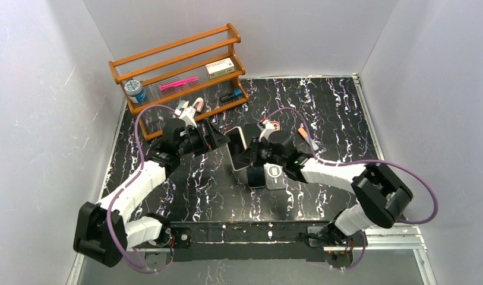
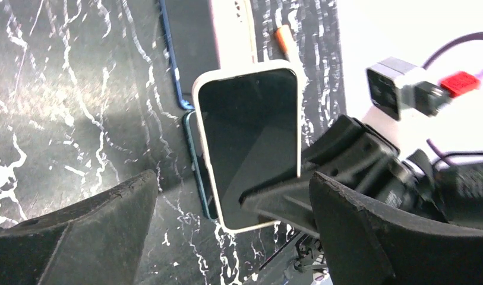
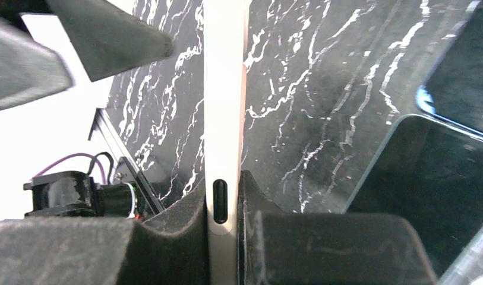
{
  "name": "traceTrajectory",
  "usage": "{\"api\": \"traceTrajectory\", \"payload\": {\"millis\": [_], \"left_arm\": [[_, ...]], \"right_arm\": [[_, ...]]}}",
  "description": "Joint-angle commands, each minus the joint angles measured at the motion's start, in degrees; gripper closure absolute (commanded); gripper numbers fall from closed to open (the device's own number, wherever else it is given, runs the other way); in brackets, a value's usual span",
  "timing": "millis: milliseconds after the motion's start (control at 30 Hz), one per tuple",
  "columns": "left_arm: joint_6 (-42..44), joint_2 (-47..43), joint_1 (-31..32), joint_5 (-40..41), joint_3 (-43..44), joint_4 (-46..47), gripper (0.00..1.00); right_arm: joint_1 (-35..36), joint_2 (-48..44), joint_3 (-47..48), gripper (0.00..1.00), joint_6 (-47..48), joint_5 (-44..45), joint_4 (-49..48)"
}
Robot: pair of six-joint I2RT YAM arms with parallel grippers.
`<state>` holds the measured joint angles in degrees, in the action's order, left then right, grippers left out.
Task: Take the phone out of the phone case
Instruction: Remove the phone case from the phone.
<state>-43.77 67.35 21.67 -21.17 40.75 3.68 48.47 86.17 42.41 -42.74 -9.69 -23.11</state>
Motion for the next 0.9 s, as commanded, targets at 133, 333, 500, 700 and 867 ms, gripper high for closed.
{"api": "traceTrajectory", "payload": {"millis": [133, 333, 500, 700, 867], "left_arm": [[0.93, -6.13, -0.31, -7.09, -2.07, 11.58, 0.03], [-4.13, -5.38, -0.31, -12.52, -2.77, 18.9, 0.03], [-6.72, -4.33, -0.06, -16.16, -2.6, 23.27, 0.03], [-8.98, -5.28, 1.76, -16.32, -3.08, 27.13, 0.08], [-11.08, -4.33, 4.0, -16.07, -3.37, 31.1, 0.23]], "right_arm": [[-8.75, -9.93, -8.1, 0.99, -6.22, -14.69, -17.97], [-10.66, -12.34, -10.37, 0.99, -9.39, -21.69, -26.24], [-10.67, -12.27, -9.66, 0.99, -11.76, -25.77, -30.22], [-10.66, -11.54, -9.5, 0.99, -14.67, -27.92, -34.46], [-10.66, -10.7, -8.94, 0.99, -16.01, -29.22, -36.74]]}}
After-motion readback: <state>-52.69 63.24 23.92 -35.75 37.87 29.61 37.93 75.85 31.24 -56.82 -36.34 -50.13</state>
